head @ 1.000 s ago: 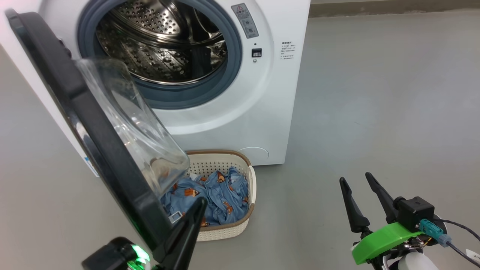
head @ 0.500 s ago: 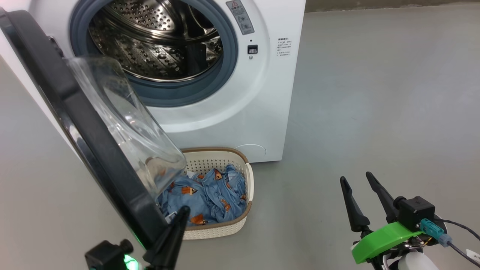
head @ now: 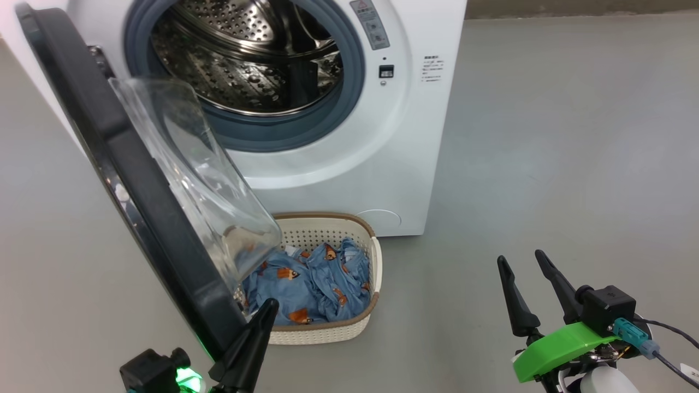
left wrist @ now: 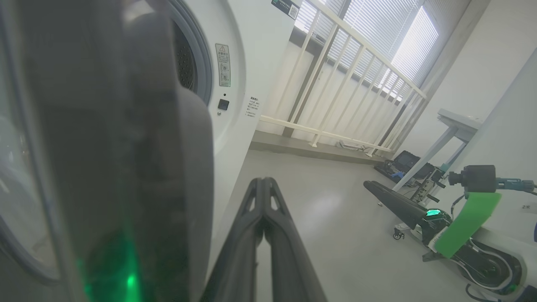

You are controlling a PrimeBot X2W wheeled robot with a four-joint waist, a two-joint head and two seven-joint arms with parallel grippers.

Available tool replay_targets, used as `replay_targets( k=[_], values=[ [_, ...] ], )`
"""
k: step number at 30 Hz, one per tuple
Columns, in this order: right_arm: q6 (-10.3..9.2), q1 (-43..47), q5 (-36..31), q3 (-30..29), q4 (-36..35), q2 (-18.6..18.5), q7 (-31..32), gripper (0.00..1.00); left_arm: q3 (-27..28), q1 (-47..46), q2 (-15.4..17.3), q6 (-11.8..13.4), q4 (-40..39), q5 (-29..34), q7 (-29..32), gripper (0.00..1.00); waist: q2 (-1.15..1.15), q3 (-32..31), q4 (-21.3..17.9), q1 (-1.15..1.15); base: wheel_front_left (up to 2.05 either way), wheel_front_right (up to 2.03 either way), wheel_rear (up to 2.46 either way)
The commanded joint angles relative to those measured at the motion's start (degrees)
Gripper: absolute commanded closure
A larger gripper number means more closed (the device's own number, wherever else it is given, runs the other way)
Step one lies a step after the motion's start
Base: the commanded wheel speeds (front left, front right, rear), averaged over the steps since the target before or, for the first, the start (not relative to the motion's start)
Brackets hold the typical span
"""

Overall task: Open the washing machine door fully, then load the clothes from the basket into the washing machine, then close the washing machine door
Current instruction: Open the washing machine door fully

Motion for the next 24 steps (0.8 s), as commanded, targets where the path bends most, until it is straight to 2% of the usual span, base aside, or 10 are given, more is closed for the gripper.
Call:
replay_targets(
  k=[1, 15, 24],
  values=[
    [0.33, -1.11, -0.43, 1.21, -1.10, 0.03, -0.70, 0.00, 3.99, -2.05, 1.73, 0.60, -0.28, -0.81, -1.04, 1.00, 0.00, -0.17, 0.92, 0.00, 0.00, 0.00, 0.00],
    [0.33, -0.89, 0.63, 1.14, -0.75, -0.54, -0.70, 0.00, 5.94, -0.07, 3.19, 1.52, 0.28, -1.23, -1.28, 1.00, 0.00, -0.92, 6.63, 0.00, 0.00, 0.00, 0.00],
    [0.33, -0.97, 0.99, 1.14, -0.60, -0.49, -0.70, 0.00, 7.61, 0.30, 4.43, 3.06, 1.07, -1.63, -1.27, 1.00, 0.00, -1.30, 9.76, 0.00, 0.00, 0.00, 0.00]
  ],
)
